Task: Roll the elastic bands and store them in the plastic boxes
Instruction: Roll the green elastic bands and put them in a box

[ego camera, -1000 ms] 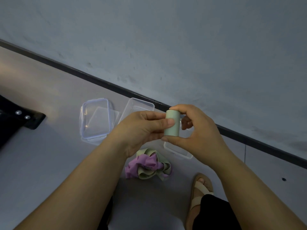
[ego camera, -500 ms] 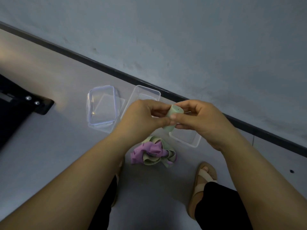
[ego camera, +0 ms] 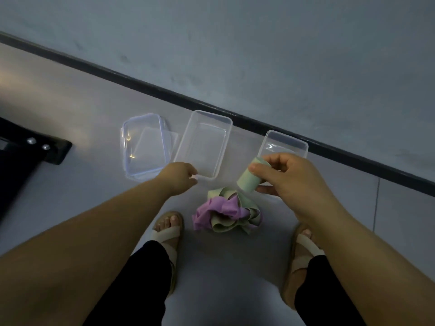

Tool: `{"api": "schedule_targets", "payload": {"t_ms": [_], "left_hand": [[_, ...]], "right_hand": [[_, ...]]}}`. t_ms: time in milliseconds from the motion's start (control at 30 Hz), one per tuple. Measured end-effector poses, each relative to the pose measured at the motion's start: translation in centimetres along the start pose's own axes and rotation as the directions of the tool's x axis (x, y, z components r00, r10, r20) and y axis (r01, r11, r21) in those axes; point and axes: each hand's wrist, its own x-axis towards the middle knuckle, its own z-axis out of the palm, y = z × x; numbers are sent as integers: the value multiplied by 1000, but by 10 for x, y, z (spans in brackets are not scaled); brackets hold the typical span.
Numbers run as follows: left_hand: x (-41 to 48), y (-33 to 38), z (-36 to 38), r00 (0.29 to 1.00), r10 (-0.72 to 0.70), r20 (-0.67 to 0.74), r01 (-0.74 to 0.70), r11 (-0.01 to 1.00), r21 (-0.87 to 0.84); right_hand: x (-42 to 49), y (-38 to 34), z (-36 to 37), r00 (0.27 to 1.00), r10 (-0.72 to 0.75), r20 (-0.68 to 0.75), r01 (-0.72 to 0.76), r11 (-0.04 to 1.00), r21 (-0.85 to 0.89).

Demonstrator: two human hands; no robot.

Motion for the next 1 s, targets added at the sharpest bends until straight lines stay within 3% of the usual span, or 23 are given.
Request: {"api": "schedule_targets", "payload": {"t_ms": [67,133,267,433,533,700,800,867,1000], "left_hand": [[28,-20,26,999,-31,40,23,981,194],[51,-31,46,1000,-11,4,9,960,281],[85,-34,72,997,73,-36,-53,919,391],[110,-47,74,1000,22,2,-20,862,507],[102,-51,68,994,104,-17,-79,847,525],[69,-26,11,963,242,-119,-203,940,274],[41,-6,-40,965,174,-194,-190,980,-64],[18,9,-68,979,148,-143,-177,959,-219],[-25,29,-98,976,213,-51,-219,951,-219]], "right_hand": [[6,10,7,995,98,1,-98,991,90],[11,19,12,985,173,15,-173,968,182],[17,28,15,973,229,33,-230,943,241],[18,28,18,969,245,27,-243,936,254],[19,27,18,968,252,25,-250,939,238],[16,17,16,972,234,22,-230,927,297],[14,12,14,973,231,27,-227,918,324],[12,10,12,974,223,24,-219,920,324],[7,5,5,980,198,12,-191,923,335]]}}
